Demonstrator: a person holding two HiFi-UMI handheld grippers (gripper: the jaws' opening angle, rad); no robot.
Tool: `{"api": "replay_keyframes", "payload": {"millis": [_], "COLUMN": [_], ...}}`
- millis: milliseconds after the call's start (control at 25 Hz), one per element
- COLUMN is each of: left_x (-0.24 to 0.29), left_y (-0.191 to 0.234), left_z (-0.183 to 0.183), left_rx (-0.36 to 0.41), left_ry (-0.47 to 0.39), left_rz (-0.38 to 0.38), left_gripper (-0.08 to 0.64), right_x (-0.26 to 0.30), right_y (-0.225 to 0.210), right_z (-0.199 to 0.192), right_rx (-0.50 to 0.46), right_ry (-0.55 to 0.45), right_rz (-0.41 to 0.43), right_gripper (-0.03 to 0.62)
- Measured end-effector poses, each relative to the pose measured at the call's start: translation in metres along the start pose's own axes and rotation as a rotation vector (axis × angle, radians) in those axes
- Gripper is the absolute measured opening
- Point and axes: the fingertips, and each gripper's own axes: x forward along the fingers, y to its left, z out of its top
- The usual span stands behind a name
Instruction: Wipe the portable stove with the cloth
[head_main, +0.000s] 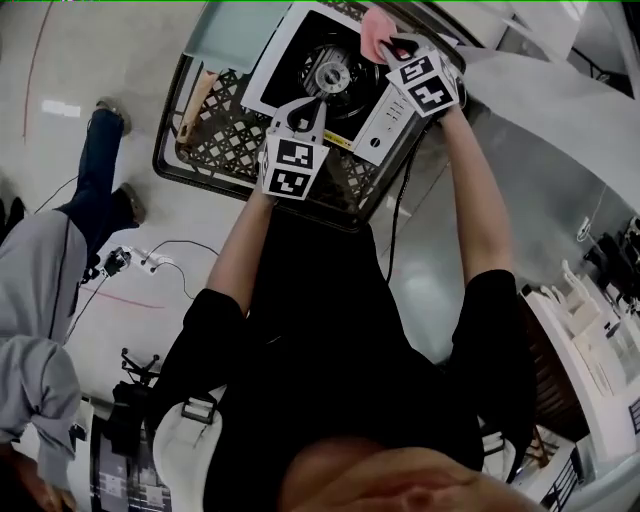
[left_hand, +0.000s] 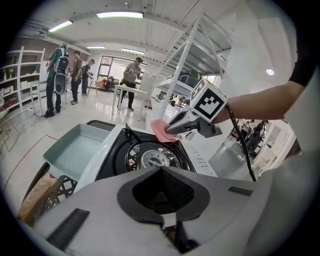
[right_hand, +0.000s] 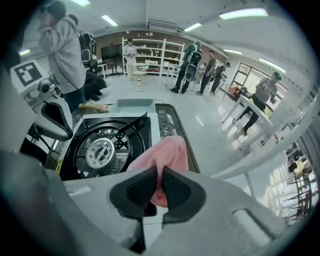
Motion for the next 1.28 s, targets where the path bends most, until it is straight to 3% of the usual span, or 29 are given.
{"api": "replay_keyframes", "payload": {"millis": [560,1280], "left_x": [-0.004,-0.011], "left_y": [0.025,0.048], "left_z": [0.001,0.002], "left_rx": [-0.053,-0.100], "left_ry": [-0.022,-0.045], "left_rz": [0.026,0.049], "left_gripper": [0.000,0.000], "right_x": [0.030,0.057], "right_y": [0.011,0.014], "right_z": [0.033,0.088], "right_rx": [0.022,-0.076], "right_ry": [-0.012,-0.006], "right_rz": [0.010,0.035], "right_gripper": [0.031,0.031]}}
